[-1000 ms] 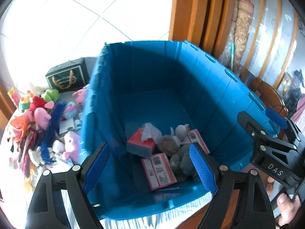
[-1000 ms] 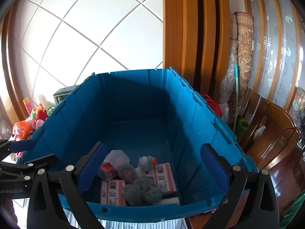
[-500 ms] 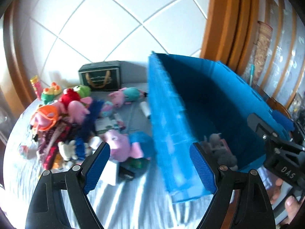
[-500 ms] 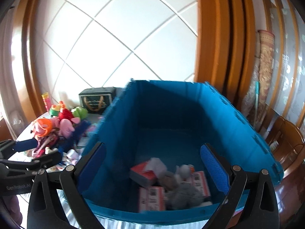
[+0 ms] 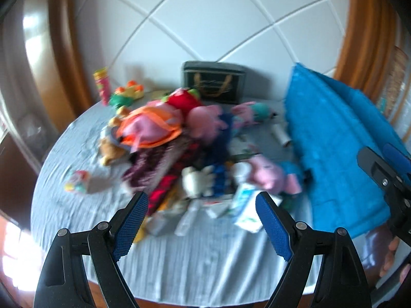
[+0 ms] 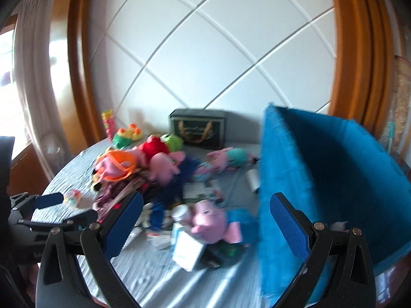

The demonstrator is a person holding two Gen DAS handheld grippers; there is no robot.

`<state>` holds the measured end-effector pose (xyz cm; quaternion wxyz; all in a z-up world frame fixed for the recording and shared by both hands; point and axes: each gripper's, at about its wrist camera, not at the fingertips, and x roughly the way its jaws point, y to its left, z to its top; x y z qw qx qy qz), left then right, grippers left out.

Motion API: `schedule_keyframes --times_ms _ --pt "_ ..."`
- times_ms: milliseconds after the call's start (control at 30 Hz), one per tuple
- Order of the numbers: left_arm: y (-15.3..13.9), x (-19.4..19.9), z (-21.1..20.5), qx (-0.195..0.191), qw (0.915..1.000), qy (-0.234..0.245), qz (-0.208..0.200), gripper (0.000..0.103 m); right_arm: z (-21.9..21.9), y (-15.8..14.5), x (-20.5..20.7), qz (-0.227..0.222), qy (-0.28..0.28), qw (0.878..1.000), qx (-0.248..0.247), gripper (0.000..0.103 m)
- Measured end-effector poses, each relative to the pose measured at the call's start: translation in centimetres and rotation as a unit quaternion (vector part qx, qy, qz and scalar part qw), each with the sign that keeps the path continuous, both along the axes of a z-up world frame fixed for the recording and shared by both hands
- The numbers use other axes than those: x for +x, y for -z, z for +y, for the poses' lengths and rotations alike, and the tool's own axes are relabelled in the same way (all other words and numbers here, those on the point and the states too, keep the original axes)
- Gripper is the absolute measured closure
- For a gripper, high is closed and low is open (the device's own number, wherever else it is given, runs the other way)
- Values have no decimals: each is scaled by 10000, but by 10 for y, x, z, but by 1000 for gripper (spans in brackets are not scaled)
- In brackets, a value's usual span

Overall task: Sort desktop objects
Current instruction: 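Move both tools back from the crate toward the toy pile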

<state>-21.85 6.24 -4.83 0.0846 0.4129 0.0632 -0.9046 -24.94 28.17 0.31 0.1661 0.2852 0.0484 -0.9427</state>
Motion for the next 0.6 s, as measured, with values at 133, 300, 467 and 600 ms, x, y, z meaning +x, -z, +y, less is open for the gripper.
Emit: schedule_keyframes --times_ms 133,300,467,600 --pt "15 -1 -33 30 9995 -265 -149 17 -33 20 -11 -318 -126 9994 96 2" --pt "25 -14 -62 -8 9975 -641 -286 17 -60 39 -30 -555 -324 9977 234 2" --pt "36 -27 -90 -45 9939 -1015 -423 17 -76 57 -63 -766 -500 9957 110 2" --pt "41 -44 -103 -44 9924 -1137 -472 17 -87 65 -86 -822 -646 9944 132 2"
